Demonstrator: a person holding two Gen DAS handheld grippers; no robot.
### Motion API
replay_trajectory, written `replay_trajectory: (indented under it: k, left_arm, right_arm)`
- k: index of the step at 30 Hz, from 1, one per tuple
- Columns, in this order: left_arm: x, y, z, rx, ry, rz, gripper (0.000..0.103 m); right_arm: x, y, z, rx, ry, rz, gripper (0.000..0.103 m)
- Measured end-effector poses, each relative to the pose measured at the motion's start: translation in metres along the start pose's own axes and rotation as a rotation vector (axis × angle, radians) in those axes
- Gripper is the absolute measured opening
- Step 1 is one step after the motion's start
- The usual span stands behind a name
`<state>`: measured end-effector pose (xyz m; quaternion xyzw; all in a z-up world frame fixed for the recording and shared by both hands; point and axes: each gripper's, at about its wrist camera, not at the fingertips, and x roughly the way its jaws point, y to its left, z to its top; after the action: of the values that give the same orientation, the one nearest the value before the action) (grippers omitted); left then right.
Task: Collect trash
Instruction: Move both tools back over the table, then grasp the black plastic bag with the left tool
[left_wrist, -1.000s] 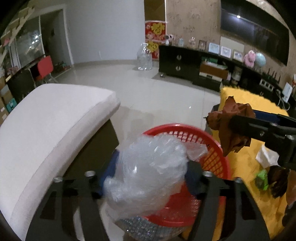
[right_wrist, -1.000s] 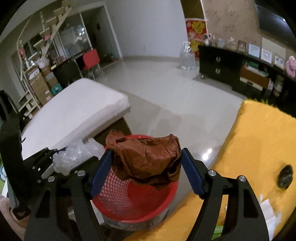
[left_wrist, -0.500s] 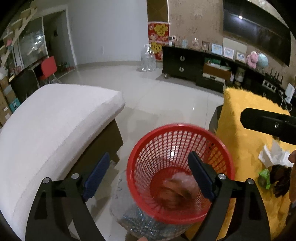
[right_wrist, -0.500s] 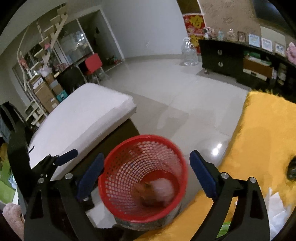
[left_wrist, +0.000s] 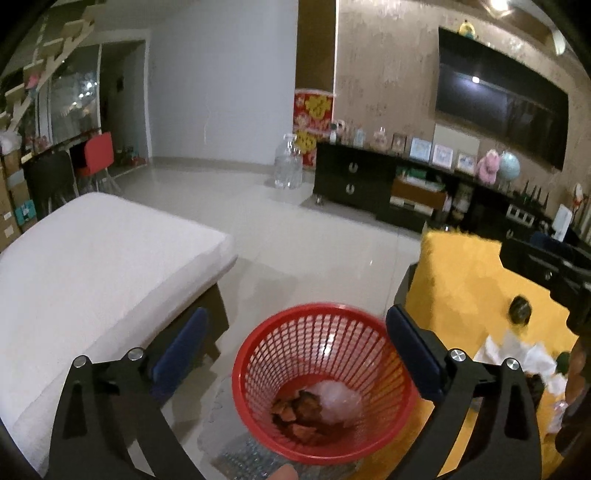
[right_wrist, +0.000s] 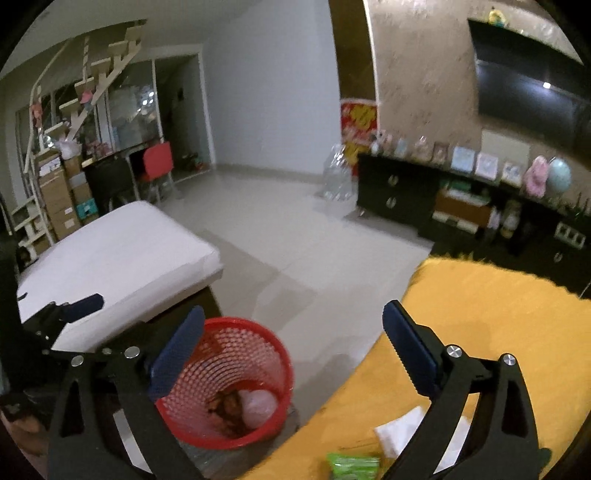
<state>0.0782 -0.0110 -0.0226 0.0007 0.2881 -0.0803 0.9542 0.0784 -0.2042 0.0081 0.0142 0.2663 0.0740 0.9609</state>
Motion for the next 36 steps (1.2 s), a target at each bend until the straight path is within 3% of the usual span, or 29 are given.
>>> replay_trajectory:
  k: [5,18,26,36]
  left_arm:
    - [-0.013,-0.007,0.006,-0.035,-0.050,-0.050,0.095]
    - [-0.042,-0.057,0.009,-0.018,-0.137,-0.183,0.095]
    - [-0.037,-0.093,0.005,0.024,-0.113,-0.237,0.095]
    - [-0.022,-0.134,-0.011,0.123,-0.049,-0.262,0.095]
  right_arm:
    - [-0.027,-0.016,-0.002,0.003,-0.064,-0.076,0.096]
    - [-0.093,-0.091,-0.043,0.180,-0.080,-0.274,0.096]
    - [-0.125,-0.119,-0.077,0.288,-0.060,-0.335,0.096]
    - [-0.144,-0.145,-0.094,0.353,-0.052,-0.372,0.096]
